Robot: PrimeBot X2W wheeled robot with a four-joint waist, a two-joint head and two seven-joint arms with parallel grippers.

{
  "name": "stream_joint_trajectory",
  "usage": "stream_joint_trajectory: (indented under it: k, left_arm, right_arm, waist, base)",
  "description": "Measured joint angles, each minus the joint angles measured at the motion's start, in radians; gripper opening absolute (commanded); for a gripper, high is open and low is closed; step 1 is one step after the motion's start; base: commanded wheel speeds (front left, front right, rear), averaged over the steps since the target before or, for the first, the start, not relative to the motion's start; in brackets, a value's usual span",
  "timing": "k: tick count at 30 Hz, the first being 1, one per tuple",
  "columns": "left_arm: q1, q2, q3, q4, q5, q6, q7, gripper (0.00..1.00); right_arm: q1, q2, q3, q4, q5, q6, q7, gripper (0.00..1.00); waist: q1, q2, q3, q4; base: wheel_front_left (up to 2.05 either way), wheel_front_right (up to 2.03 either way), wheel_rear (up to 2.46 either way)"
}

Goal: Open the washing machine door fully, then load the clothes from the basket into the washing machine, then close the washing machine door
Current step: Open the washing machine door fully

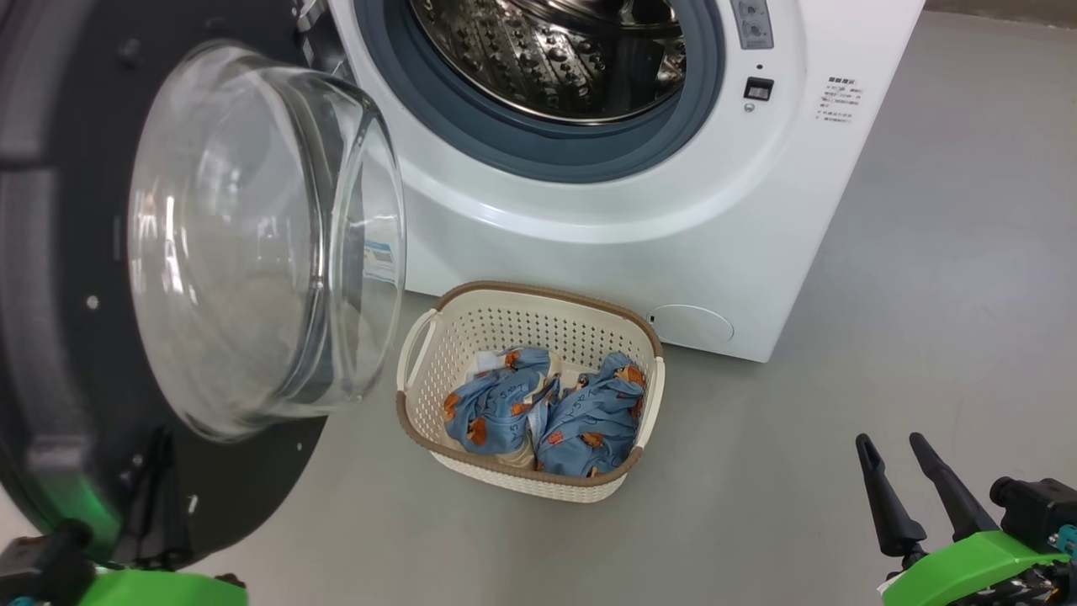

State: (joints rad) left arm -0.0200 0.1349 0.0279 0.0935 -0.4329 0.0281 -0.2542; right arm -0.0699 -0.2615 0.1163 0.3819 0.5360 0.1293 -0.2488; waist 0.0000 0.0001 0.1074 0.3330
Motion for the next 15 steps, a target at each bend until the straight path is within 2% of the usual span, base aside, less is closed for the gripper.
stream_joint_trajectory:
  k: [15]
  left_arm:
    - [-0.067,0.033,0.113,0.077,0.025,-0.007,-0.001,0.00]
  right_arm:
    - [-0.001,-0.001,-0.031,-0.009,-0.059,0.000,0.000,1.00]
  waist:
    - [0.0000,0.0000,0.033,-0.004]
  base:
    - [0.00,0.00,0.00]
